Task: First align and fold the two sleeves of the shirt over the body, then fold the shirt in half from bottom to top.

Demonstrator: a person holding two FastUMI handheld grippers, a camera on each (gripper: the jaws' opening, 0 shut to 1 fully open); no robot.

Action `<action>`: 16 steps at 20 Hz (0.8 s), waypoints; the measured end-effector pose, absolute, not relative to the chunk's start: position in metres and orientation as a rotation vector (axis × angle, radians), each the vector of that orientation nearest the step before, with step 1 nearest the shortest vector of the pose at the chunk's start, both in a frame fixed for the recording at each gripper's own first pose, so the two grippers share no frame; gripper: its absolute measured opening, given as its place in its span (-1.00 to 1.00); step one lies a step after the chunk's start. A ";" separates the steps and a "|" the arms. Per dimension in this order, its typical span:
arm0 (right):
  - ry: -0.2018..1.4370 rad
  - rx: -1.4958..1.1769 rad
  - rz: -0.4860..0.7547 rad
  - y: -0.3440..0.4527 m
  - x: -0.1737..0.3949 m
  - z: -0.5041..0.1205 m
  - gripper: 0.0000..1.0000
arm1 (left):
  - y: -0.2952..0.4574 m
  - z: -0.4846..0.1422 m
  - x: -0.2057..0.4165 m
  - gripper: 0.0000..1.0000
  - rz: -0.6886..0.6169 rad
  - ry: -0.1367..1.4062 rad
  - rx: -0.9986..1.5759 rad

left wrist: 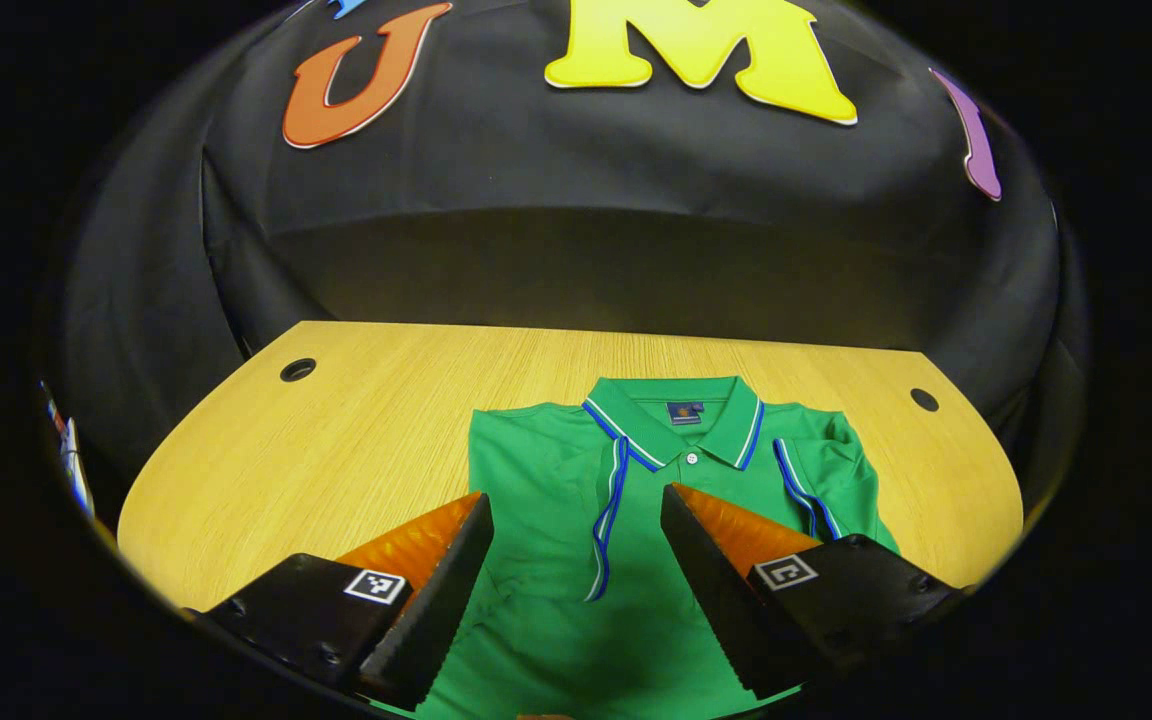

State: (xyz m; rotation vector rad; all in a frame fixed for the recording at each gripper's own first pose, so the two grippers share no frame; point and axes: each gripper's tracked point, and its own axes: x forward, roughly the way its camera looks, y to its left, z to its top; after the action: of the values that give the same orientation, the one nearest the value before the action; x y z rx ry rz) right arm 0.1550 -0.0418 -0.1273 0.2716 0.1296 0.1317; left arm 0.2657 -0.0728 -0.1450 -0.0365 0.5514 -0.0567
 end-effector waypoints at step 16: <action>0.049 0.156 0.115 -0.036 0.093 -0.054 0.83 | -0.007 -0.076 0.109 1.00 -0.100 0.321 -0.100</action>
State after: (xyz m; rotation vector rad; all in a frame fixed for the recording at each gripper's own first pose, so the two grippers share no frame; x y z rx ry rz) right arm 0.0926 -0.0362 -0.0535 0.1558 0.0488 0.1151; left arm 0.1086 -0.0075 -0.0757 -0.0996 0.3215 -0.1005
